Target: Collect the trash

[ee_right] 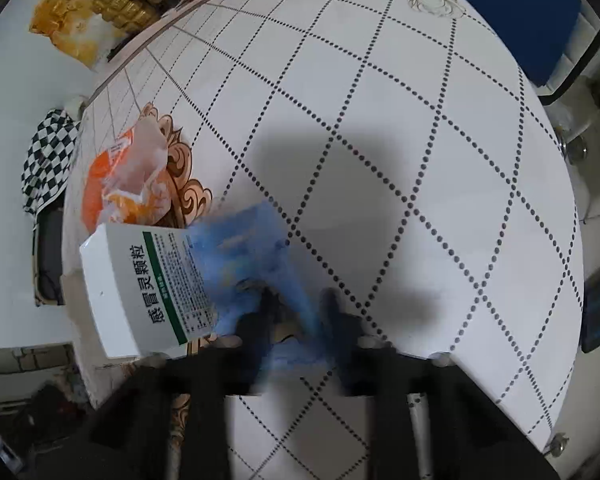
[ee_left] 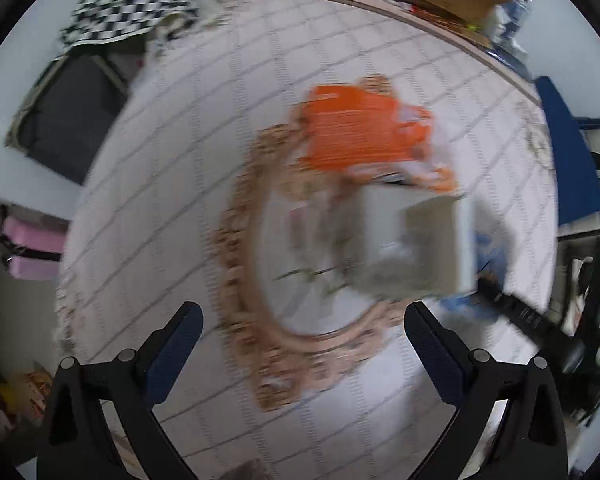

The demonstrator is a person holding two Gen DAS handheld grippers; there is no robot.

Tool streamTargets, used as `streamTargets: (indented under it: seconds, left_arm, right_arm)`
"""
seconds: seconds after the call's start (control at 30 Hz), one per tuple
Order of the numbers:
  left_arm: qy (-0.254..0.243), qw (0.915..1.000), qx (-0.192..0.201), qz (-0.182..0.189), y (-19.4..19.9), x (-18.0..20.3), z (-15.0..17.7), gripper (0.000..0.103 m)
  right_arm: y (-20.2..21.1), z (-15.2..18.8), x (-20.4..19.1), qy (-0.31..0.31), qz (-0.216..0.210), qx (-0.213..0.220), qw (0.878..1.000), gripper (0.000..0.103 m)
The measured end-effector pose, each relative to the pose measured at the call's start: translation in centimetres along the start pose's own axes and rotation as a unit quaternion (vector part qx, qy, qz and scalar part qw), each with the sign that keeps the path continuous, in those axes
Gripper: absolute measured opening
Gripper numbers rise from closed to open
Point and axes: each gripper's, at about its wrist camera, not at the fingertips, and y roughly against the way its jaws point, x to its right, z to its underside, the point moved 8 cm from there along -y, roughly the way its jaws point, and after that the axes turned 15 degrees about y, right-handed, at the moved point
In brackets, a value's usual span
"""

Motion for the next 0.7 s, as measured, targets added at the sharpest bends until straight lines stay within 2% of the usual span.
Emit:
streamTargets:
  seconds: [0.13,0.2,0.23,0.27,0.33,0.4,0.5,0.57,0.7]
  left_arm:
    - [-0.029,0.9989,-0.028,0.027,-0.8,4.9,-0.3,0.103]
    - [-0.04,0.9982,-0.037,0.027,-1.7,6.5,-0.4,0.103]
    - [-0.045,0.9978,-0.043,0.024,-2.2,7.0,-0.6,0.103]
    - [-0.051,0.9972,-0.051,0.018,-2.8,7.4,-0.5,0.103]
    - [-0.056,0.997,-0.053,0.008,-3.4,7.3,-0.6,0.103]
    - [-0.055,0.9974,-0.047,-0.001,-3.6,7.2,-0.9,0.103]
    - [-0.049,0.9974,-0.052,0.003,-4.2,6.9,-0.8,0.103]
    - [-0.055,0.9968,-0.058,-0.003,-5.1,7.2,-0.9,0.103]
    - [-0.072,0.9947,-0.068,-0.027,-7.3,7.3,-0.9,0.102]
  right_arm:
    - [2.3,0.4,4.8,-0.049,0.039,0.016,0.998,0.017]
    - [2.7,0.6,6.6,-0.057,0.054,0.012,0.997,0.017]
    - [2.6,0.8,7.4,-0.065,0.05,0.005,0.997,0.023]
    - [2.4,0.8,7.8,-0.071,0.047,-0.002,0.996,0.04]
    - [2.3,0.7,8.6,-0.079,0.047,-0.008,0.996,0.063]
    - [2.8,0.3,8.7,-0.077,0.043,0.009,0.996,0.064]
    - [3.6,0.4,8.6,-0.076,0.038,0.02,0.996,0.075]
    - [3.8,0.4,8.0,-0.071,0.034,0.022,0.997,0.093]
    - [3.7,0.1,7.1,-0.041,0.054,0.022,0.997,0.097]
